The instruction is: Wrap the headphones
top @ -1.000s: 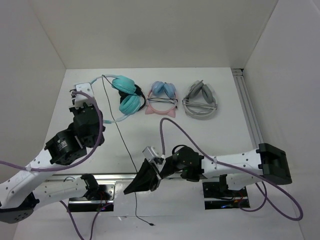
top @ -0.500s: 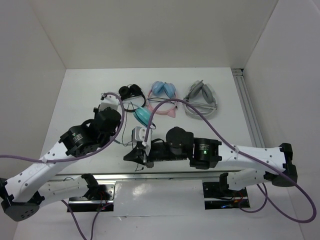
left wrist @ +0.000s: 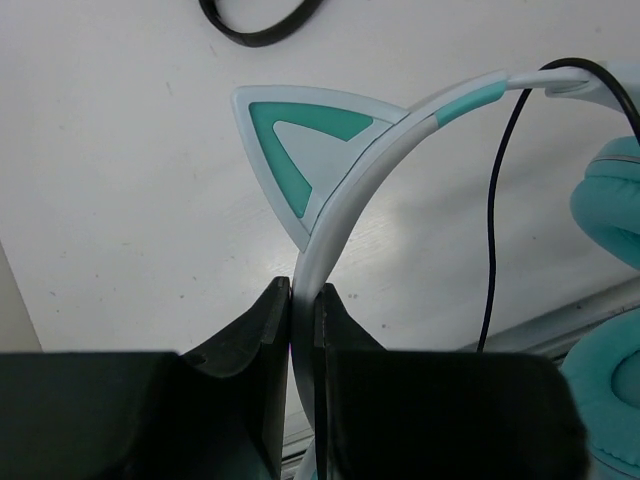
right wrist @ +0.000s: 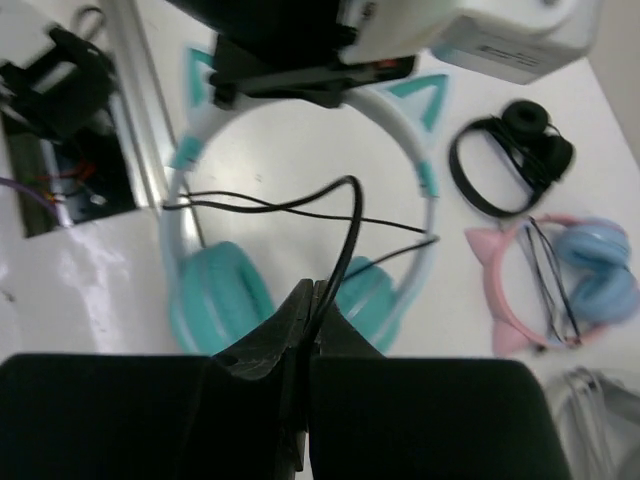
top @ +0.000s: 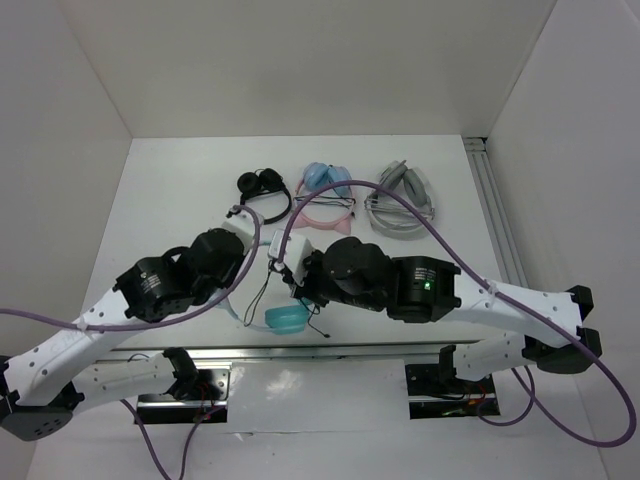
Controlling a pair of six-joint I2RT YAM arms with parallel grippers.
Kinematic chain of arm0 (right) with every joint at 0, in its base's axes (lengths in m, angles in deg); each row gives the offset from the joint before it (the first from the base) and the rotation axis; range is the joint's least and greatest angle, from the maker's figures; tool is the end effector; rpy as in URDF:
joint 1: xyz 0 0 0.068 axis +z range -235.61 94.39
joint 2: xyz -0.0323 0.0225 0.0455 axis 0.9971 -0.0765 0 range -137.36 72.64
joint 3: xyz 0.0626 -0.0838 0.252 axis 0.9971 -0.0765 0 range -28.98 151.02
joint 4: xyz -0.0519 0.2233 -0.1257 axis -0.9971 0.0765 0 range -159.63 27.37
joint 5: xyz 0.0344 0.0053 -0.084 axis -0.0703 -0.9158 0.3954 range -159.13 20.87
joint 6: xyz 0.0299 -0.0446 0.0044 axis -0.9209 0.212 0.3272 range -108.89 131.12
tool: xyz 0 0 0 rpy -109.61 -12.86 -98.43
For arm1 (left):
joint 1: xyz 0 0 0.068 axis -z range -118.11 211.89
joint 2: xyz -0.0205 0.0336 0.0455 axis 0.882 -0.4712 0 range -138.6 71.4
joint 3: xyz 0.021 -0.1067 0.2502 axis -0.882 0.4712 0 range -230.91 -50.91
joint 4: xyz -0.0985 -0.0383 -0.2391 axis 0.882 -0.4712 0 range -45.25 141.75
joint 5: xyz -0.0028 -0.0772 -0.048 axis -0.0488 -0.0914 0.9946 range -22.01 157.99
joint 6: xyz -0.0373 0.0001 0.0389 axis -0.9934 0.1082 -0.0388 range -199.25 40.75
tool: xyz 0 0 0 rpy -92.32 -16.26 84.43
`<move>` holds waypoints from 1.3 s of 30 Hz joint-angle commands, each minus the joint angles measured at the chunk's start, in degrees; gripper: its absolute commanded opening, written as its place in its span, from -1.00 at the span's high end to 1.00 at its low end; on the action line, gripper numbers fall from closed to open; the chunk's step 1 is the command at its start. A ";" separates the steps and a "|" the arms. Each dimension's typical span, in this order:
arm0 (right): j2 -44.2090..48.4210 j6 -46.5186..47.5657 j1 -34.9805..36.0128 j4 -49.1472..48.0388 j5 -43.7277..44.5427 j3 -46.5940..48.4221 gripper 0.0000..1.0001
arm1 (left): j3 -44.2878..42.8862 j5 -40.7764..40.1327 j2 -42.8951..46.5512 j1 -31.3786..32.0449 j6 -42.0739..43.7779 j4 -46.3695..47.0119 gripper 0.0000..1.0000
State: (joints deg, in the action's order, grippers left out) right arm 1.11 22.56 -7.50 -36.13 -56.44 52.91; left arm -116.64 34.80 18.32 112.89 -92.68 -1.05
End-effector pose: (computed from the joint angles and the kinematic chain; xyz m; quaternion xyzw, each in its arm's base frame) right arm 0.0625 0.2592 0.4243 -0.5410 0.6317 0.2238 0.5081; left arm 0.1200 -0.1172 0.3699 0.1658 0.8615 0.0038 0.4798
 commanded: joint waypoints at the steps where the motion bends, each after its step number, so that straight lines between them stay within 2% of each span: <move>1: 1.38 2.53 -0.15 4.22 12.42 1.27 1.00 | -2.64 4.09 -0.01 0.85 0.16 2.17 1.00; 2: 2.35 3.75 -0.15 3.08 17.93 0.13 1.00 | -2.64 6.62 -0.01 0.85 0.77 2.17 1.00; 5: 6.12 5.34 -0.15 -2.01 26.38 -4.36 1.00 | -4.04 9.36 1.49 0.85 0.77 0.69 1.00; 8: 9.64 9.11 -2.51 -9.48 31.23 -10.23 1.00 | -5.45 13.92 2.80 0.85 1.91 -0.81 1.00; 14: 11.32 14.05 -6.91 -22.22 31.70 -15.44 1.00 | -7.57 23.42 4.12 0.85 3.84 -1.43 1.00; 16: 11.93 15.36 -8.14 -24.25 28.54 -17.36 1.00 | -8.18 27.89 4.74 0.85 4.37 -1.43 1.00; 21: 12.46 15.36 -11.57 -28.13 25.20 -20.44 1.00 | -9.41 33.09 5.27 0.85 6.04 -1.43 1.00; 27: 12.46 10.01 -14.56 -30.15 19.22 -23.26 1.00 | -13.01 30.30 7.11 0.85 4.20 -0.91 1.00; 30: 13.78 7.11 -16.40 -32.43 12.38 -26.51 1.00 | -14.69 27.92 7.11 0.85 1.74 0.41 1.00; 31: 14.65 6.06 -17.62 -34.62 6.36 -27.65 0.98 | -15.29 27.92 7.11 0.85 1.13 0.93 1.00; 33: 14.66 4.91 -19.04 -37.00 0.09 -30.73 0.91 | -15.30 29.84 7.90 0.85 0.51 3.74 1.00; 39: 10.45 -0.71 -23.44 -40.52 -16.27 -31.26 0.88 | -14.25 31.08 11.06 0.85 -3.17 10.60 1.00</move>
State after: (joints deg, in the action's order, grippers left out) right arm 13.11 25.99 -29.14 -71.04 -63.00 22.04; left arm -129.03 61.78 26.01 113.46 -91.50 -0.65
